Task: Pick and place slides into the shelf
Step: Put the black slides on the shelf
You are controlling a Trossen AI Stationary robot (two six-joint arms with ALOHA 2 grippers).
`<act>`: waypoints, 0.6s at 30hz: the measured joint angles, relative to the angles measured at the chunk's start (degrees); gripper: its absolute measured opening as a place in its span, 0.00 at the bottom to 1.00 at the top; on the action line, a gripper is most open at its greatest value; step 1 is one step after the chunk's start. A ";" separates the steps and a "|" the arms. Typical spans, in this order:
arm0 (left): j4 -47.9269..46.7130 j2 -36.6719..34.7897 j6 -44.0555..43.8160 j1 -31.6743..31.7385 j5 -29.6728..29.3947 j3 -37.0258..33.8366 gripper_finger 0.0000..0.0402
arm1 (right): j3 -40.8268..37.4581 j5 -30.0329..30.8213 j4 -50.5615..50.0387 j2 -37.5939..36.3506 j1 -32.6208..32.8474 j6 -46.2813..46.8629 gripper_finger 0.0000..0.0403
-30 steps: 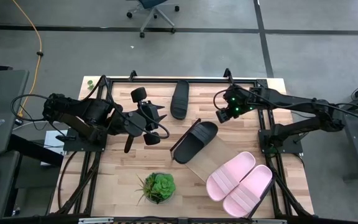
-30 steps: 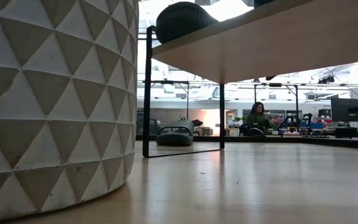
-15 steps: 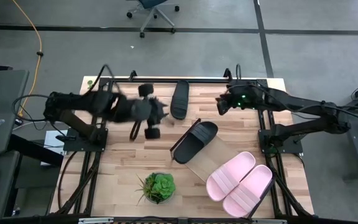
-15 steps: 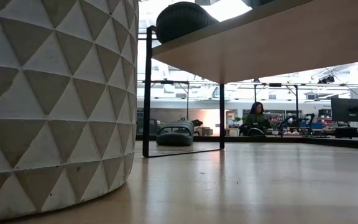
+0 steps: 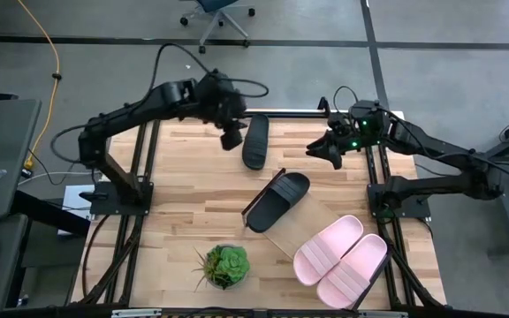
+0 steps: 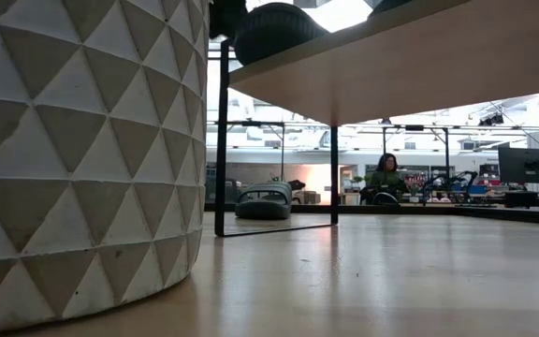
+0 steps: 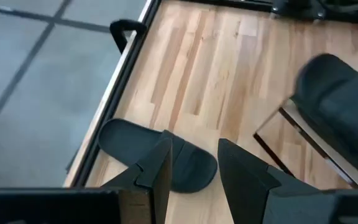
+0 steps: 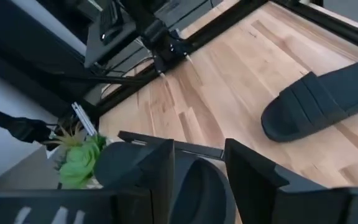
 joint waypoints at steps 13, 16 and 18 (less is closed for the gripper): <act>3.42 11.92 14.21 6.44 12.36 0.00 0.29 | 0.00 -3.15 -1.38 0.04 -2.93 -0.36 0.33; 3.04 14.29 15.21 7.05 14.25 0.02 0.29 | 0.00 -1.94 -1.36 0.04 -2.93 2.20 0.33; 1.42 15.74 14.93 8.01 14.74 -0.02 0.29 | 0.00 -1.46 -1.34 0.04 -2.91 4.07 0.33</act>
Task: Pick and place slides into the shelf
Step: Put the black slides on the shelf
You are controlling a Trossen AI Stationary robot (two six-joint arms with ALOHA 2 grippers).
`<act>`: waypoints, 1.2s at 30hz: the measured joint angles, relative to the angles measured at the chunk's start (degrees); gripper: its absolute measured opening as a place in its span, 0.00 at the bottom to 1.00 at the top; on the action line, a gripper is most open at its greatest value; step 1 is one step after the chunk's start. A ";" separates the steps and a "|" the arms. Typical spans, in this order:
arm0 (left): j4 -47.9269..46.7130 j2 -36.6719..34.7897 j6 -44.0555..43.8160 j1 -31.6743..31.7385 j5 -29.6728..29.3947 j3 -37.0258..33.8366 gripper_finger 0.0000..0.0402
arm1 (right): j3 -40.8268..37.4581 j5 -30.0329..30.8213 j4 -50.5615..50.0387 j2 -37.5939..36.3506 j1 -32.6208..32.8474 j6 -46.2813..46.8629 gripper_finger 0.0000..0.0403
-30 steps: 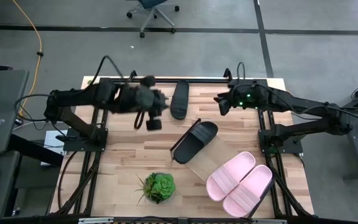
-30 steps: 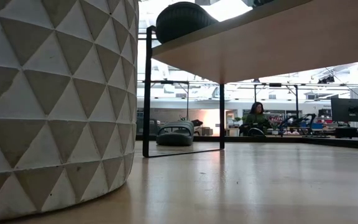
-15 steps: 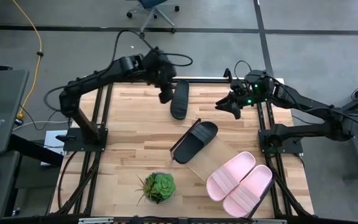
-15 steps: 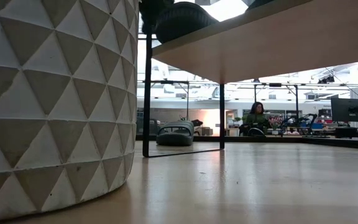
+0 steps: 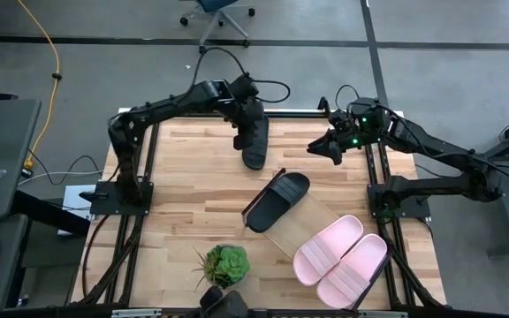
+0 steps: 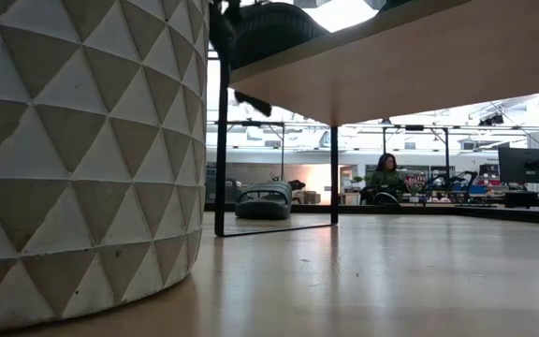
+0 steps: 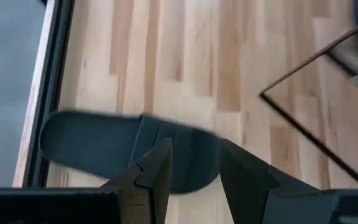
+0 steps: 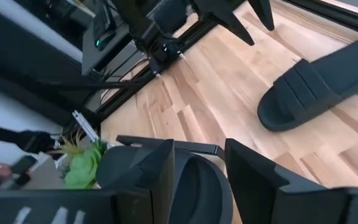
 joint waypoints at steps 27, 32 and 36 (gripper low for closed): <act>-21.71 1.28 28.96 13.08 9.23 0.04 0.29 | 0.00 10.57 -0.03 0.00 1.81 6.28 0.33; -20.15 1.29 29.05 13.06 5.95 0.04 0.29 | 0.00 10.70 0.01 0.00 1.35 5.61 0.33; -18.02 1.29 27.97 13.06 7.39 0.04 0.29 | 0.00 8.85 0.86 1.13 -0.31 5.60 0.33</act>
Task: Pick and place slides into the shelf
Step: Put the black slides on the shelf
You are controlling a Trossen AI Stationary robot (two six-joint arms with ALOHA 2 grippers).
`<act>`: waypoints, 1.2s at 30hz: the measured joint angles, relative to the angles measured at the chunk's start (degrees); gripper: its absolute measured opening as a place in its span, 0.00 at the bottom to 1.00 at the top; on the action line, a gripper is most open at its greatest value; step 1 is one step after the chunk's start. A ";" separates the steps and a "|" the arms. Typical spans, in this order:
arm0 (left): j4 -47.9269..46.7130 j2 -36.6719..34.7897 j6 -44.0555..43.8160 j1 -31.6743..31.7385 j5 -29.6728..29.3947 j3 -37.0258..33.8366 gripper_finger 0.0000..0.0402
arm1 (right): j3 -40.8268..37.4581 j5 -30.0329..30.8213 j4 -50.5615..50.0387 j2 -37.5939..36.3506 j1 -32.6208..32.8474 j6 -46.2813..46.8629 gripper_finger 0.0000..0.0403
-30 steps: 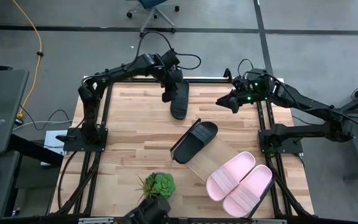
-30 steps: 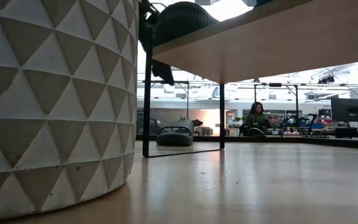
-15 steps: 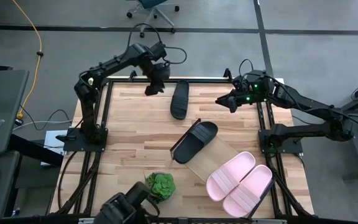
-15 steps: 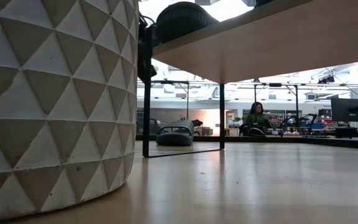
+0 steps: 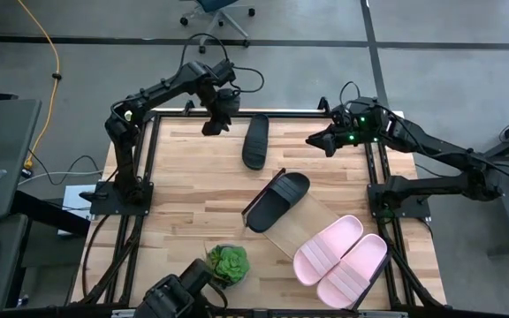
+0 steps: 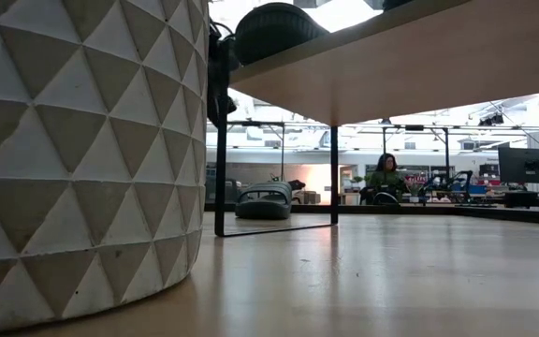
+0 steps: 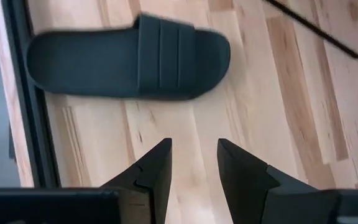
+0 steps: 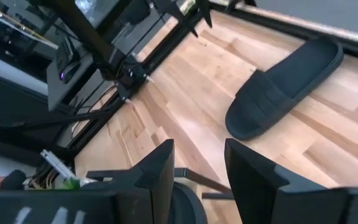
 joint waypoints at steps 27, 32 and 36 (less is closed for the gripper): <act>-5.31 -2.49 -6.06 -13.53 -4.98 -0.04 0.29 | 6.03 -22.44 16.51 27.41 -12.36 -1.42 0.33; -6.17 -4.21 -7.70 -15.14 -4.98 -0.04 0.29 | 11.38 -24.83 15.72 34.77 -11.48 -3.94 0.33; -6.65 -5.66 -8.82 -15.97 -5.39 -0.04 0.29 | 16.76 -23.78 11.05 41.20 -10.71 -7.04 0.33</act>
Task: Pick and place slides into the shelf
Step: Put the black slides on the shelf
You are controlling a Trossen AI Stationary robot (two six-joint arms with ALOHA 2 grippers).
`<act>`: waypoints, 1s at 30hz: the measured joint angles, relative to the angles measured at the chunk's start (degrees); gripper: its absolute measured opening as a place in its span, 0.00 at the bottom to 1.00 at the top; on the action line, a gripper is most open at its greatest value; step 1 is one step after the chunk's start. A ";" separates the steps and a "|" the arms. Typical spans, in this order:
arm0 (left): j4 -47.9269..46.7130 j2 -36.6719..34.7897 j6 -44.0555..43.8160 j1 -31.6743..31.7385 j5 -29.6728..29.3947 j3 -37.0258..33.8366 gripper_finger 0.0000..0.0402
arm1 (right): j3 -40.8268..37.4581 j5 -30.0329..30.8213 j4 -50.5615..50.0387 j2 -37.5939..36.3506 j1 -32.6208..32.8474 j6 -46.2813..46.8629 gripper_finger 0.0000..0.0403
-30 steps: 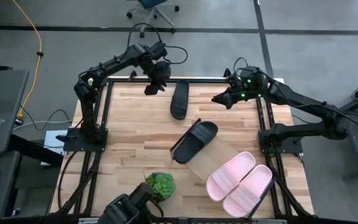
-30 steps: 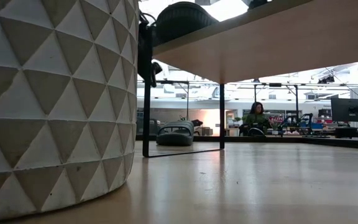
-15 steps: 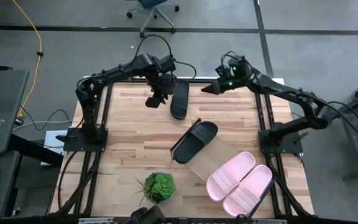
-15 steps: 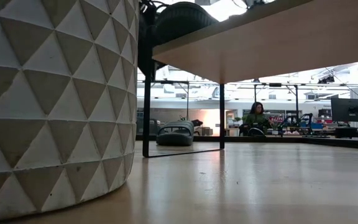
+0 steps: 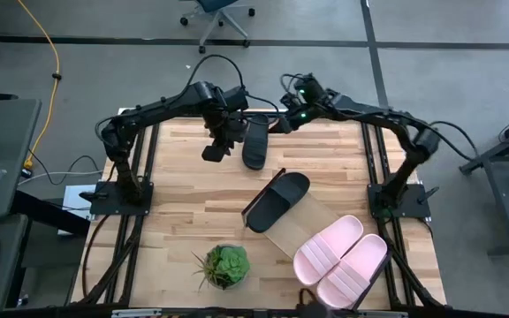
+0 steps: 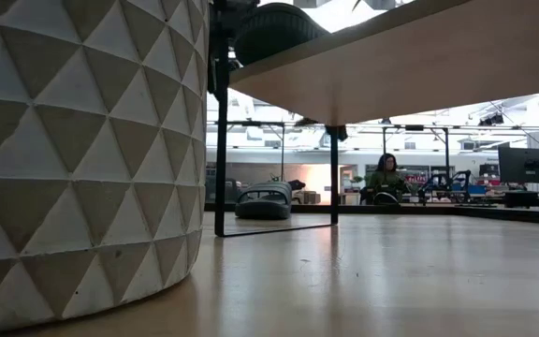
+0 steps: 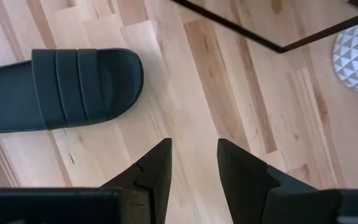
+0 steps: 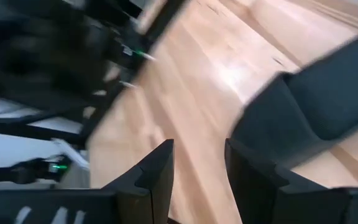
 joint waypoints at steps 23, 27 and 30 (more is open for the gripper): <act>-1.27 -3.10 -2.32 -2.06 -1.71 0.00 0.29 | 16.42 6.87 -17.92 18.02 0.32 -11.07 0.33; -1.28 -3.10 -2.21 -2.06 -1.71 0.00 0.29 | 16.42 9.09 -18.13 18.02 0.54 -12.04 0.33; -1.29 -3.08 -2.20 -2.06 -1.93 0.00 0.29 | 16.42 12.27 -18.42 18.02 1.54 -14.08 0.33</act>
